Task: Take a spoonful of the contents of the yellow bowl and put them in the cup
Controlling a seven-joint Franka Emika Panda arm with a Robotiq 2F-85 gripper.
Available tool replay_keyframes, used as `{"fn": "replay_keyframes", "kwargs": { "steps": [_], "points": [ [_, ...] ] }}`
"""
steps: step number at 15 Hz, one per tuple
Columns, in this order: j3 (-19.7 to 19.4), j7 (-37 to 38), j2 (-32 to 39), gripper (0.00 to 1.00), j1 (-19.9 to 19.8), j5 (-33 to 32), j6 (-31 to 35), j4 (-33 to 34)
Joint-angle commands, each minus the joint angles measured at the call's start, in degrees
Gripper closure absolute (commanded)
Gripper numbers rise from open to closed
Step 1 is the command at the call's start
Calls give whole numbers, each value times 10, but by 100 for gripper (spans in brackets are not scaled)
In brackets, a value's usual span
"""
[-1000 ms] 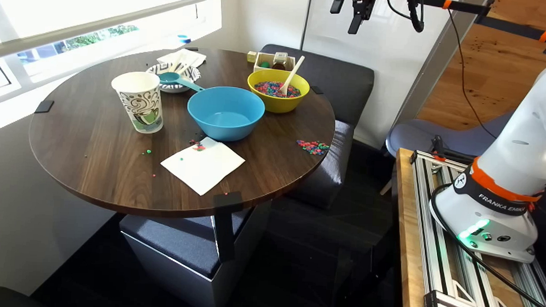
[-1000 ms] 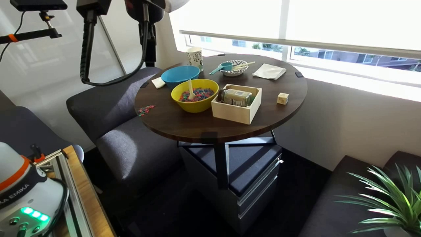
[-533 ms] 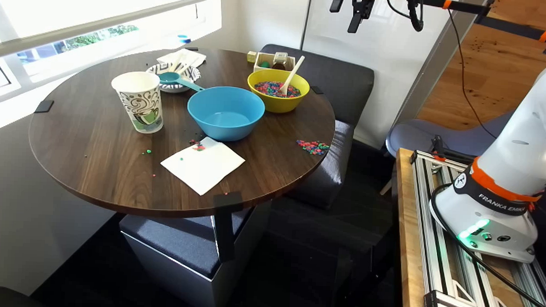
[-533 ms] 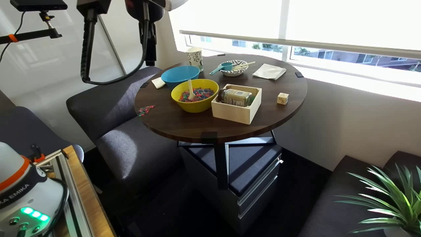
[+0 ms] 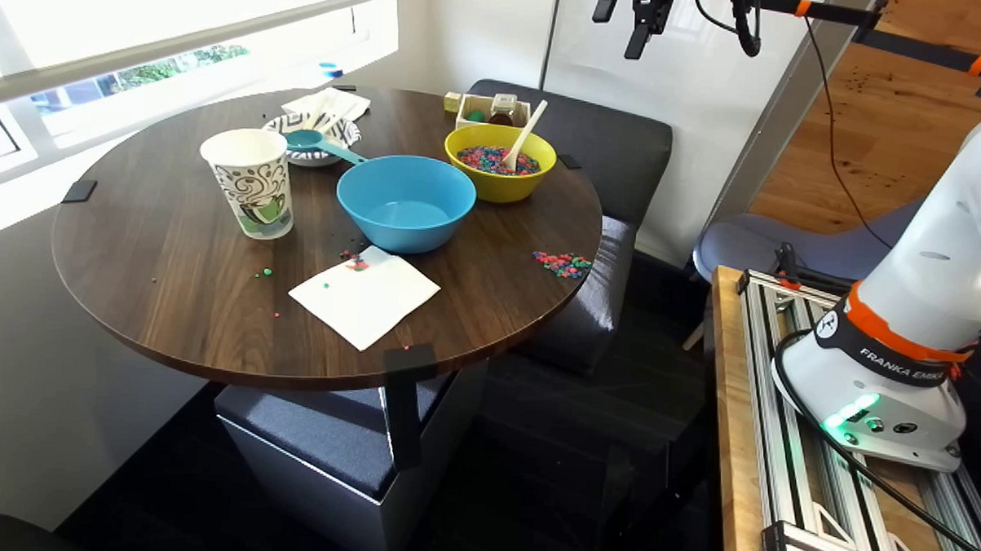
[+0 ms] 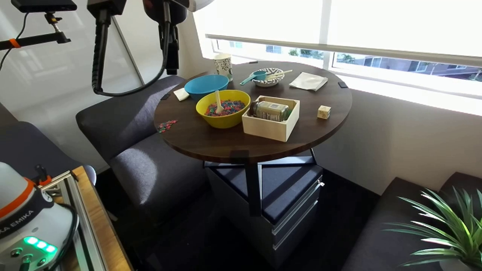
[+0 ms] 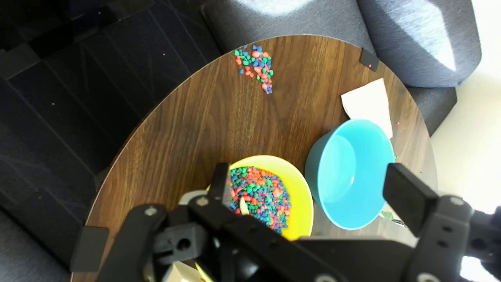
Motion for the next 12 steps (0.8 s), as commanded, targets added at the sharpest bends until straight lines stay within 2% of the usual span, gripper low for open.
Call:
{"fn": "replay_keyframes", "kwargs": {
  "steps": [1, 11, 12],
  "points": [
    [2, -1, 1, 0, -3, 0, -2, 2],
    [2, -1, 1, 0, -3, 0, -2, 2],
    [-3, -10, 4, 0, -2, 20, 7, -1]
  ]
}}
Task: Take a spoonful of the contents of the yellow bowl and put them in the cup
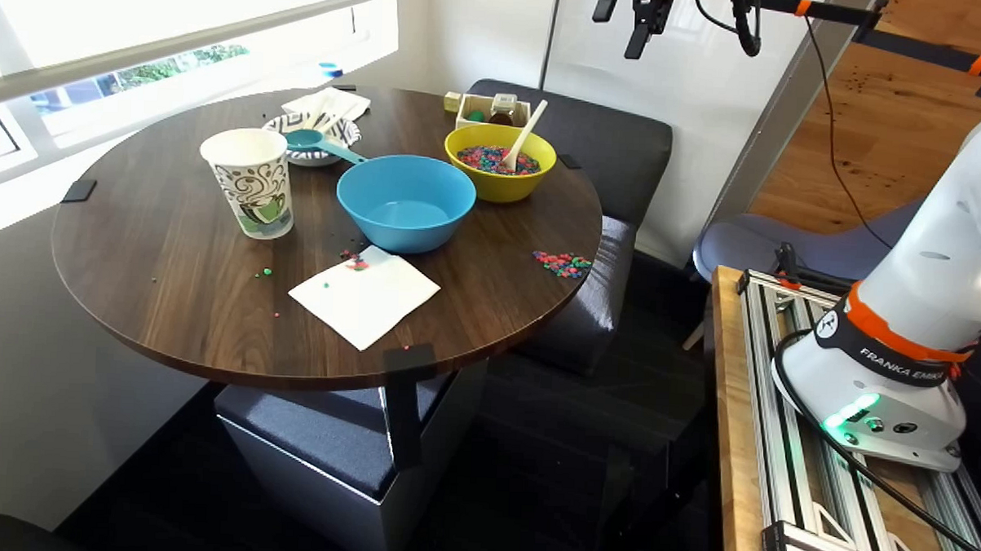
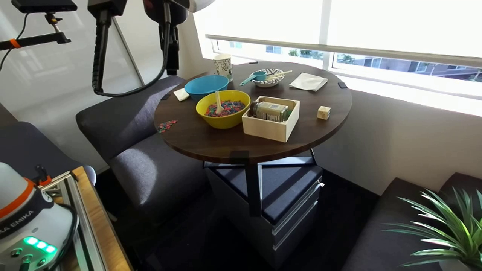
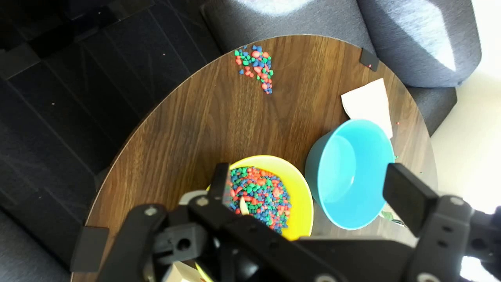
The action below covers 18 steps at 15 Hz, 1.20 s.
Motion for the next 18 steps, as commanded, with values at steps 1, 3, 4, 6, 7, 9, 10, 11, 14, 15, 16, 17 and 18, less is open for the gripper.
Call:
{"fn": "replay_keyframes", "kwargs": {
  "steps": [1, 3, 4, 6, 7, 9, 10, 11, 14, 15, 16, 17, 18],
  "points": [
    [-5, -11, 9, 0, -2, 32, 8, -2],
    [-12, -42, 18, 0, -1, 59, 22, -9],
    [-17, -62, 29, 0, -1, 73, 22, -10],
    [-14, -65, 44, 0, -7, 63, 59, -20],
    [-14, -71, 51, 0, -8, 65, 74, -23],
    [-10, -79, 67, 0, -8, 61, 117, -34],
    [-11, -66, 56, 0, -9, 55, 93, -22],
    [-10, -67, 63, 0, -9, 55, 98, -23],
    [-9, -67, 64, 0, -9, 55, 98, -19],
    [-10, -67, 62, 0, -9, 55, 98, -18],
    [-10, -67, 62, 0, -9, 55, 98, -17],
    [-10, -74, 63, 0, -8, 61, 105, -20],
    [-9, -75, 62, 0, -9, 60, 124, -25]
  ]
}}
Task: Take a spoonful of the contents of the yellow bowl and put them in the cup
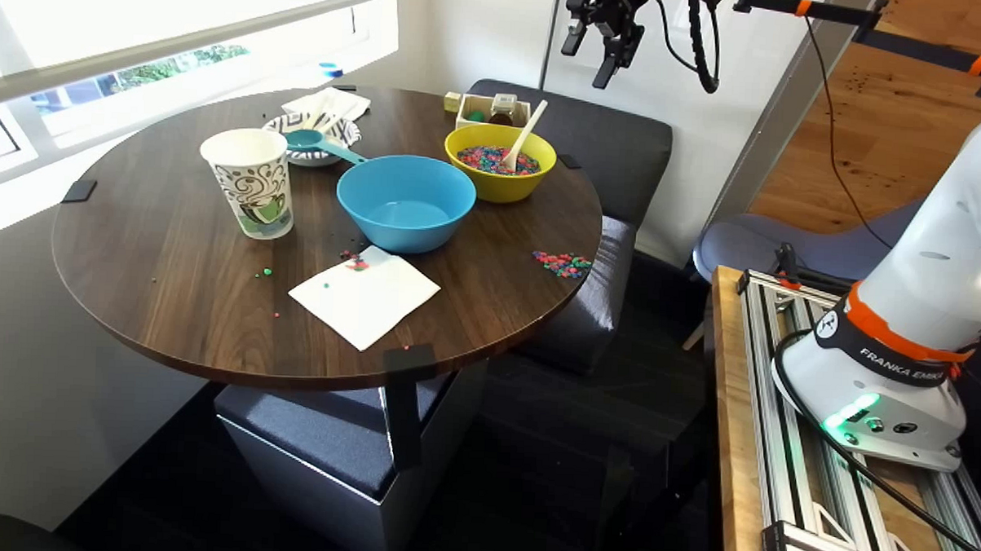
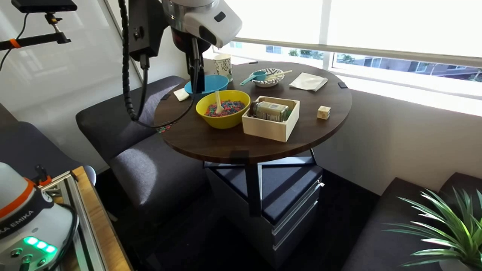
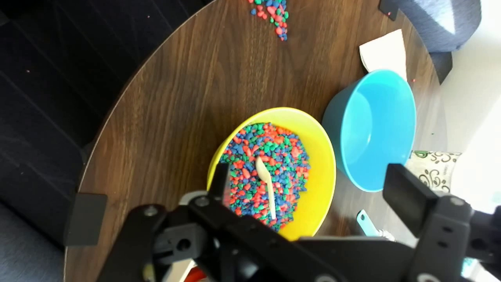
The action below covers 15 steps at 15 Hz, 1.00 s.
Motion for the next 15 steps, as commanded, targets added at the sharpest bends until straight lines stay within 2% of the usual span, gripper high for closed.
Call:
{"fn": "replay_keyframes", "kwargs": {
  "steps": [1, 7, 10, 12, 15],
  "points": [
    [3, -22, 1, 0, -4, 14, 41, -11],
    [6, -79, 20, 0, 5, 37, 92, -26],
    [19, -78, 32, 0, 10, 42, 94, -26],
    [32, -59, 44, 0, 14, 19, 100, -19],
    [47, -46, 71, 12, 18, 12, 118, -3]
  ]
}}
